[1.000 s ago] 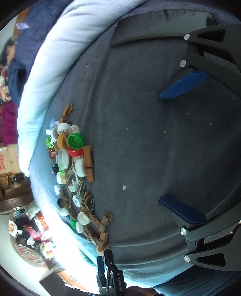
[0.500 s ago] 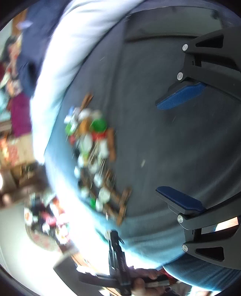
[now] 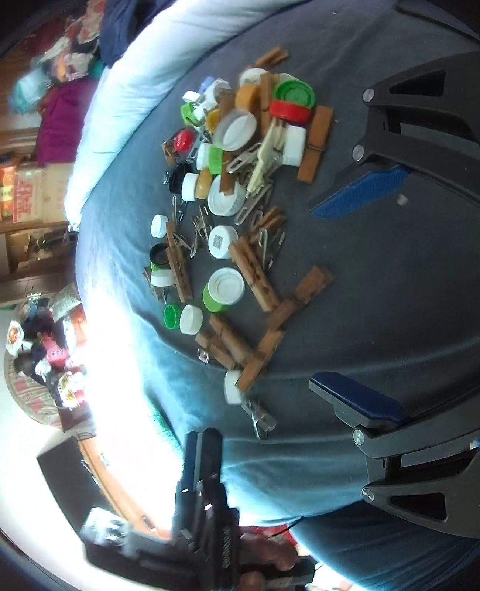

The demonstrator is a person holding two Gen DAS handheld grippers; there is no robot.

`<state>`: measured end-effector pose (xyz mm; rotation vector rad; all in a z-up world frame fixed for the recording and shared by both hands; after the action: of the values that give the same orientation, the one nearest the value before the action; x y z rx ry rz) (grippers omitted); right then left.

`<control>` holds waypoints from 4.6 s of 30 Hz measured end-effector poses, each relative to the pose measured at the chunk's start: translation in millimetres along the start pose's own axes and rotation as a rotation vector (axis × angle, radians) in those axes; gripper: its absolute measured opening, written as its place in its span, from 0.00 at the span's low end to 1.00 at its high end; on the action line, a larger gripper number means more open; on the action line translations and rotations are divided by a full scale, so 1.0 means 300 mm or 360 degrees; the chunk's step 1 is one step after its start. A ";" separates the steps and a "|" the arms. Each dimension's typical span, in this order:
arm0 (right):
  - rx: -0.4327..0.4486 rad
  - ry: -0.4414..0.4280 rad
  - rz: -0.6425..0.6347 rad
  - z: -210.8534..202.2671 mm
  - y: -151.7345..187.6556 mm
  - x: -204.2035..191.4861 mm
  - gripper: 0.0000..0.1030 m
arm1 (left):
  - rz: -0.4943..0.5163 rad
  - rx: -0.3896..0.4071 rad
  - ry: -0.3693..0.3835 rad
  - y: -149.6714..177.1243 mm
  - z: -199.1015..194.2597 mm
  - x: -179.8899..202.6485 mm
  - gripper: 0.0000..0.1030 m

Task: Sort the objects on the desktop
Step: 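Close left tool on white cap and metal clip while right grasps wooden clothespin, then carry both held items over the teal basket and open both tools, then grasp a white cap with left tool while right grasps another wooden clothespin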

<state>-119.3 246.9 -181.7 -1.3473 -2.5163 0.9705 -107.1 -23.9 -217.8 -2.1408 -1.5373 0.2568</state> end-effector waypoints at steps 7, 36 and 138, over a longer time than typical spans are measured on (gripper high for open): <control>0.0017 -0.0027 0.0151 -0.038 0.047 -0.013 0.82 | -0.0062 -0.0083 0.0119 0.020 0.101 0.053 0.45; -0.0152 0.0168 -0.0159 0.076 -0.032 -0.018 0.11 | -0.0070 0.0164 -0.0187 0.019 -0.185 0.034 0.27; 0.0280 0.0297 0.0250 -0.433 0.067 -0.067 0.89 | -0.0042 0.0033 0.0025 -0.017 0.153 0.000 0.91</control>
<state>-42.3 301.2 -88.0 -1.5205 -2.1630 1.0150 -130.8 -10.0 -255.1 -2.1001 -1.5466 0.2454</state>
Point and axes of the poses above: each gripper's, at about its wrist camera, not at the fingertips, and z roughly the way its jaws point, x to its right, y to its underside, the point moved 4 cm from there along z, roughly the way its jaws point, and after that the axes turned 5 degrees about -x, right-handed, at the moved point
